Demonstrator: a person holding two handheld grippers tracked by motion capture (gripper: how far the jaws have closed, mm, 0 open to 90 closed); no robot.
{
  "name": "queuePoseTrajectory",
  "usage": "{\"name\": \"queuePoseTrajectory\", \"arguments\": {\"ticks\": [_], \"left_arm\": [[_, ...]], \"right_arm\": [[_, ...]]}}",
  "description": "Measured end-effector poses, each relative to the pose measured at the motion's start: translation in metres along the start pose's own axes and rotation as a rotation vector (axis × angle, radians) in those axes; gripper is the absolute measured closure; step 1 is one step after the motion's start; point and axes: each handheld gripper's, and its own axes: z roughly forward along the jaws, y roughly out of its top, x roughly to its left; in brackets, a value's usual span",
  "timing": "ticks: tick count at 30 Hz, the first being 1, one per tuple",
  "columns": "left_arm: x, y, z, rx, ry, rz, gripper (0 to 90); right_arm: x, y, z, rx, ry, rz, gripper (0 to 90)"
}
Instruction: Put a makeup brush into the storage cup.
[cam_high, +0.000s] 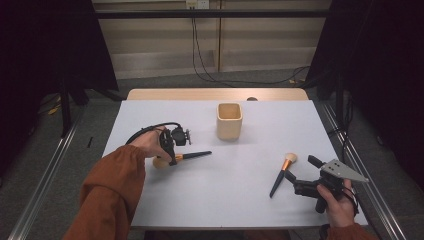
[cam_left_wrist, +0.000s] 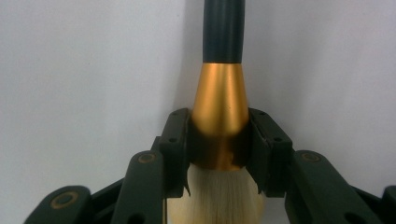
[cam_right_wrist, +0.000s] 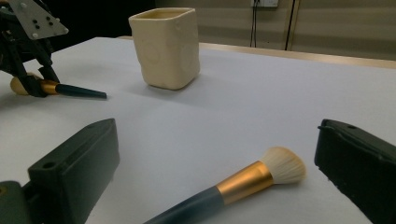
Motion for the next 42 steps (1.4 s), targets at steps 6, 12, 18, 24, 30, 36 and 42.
{"name": "queuePoseTrajectory", "arguments": {"ticks": [6,12,18,24,30,36,42], "left_arm": [[0.0,-0.004,-0.002,-0.025,0.006,-0.031,62.1],[0.002,-0.008,-0.01,-0.079,0.008,-0.081,62.1],[0.002,-0.015,-0.015,-0.114,-0.019,-0.109,62.2],[0.004,-0.021,-0.022,-0.173,-0.024,-0.146,62.2],[0.002,-0.035,-0.027,-0.267,-0.045,-0.201,62.2],[0.002,-0.051,-0.029,-0.357,-0.06,-0.252,62.2],[0.001,-0.064,-0.027,-0.432,-0.065,-0.29,62.2]], "right_arm": [[0.0,0.0,0.0,0.0,-0.001,-0.002,0.0],[0.0,0.0,0.0,-0.001,-0.001,0.0,0.0],[0.0,0.0,0.0,-0.001,-0.002,-0.001,0.0],[0.0,0.0,0.0,-0.002,-0.004,-0.001,0.0],[-0.001,0.0,0.0,-0.002,-0.005,-0.004,0.0],[0.0,0.0,0.0,-0.003,-0.007,0.0,0.0],[-0.001,0.0,0.0,-0.004,-0.011,0.002,0.0]]}}
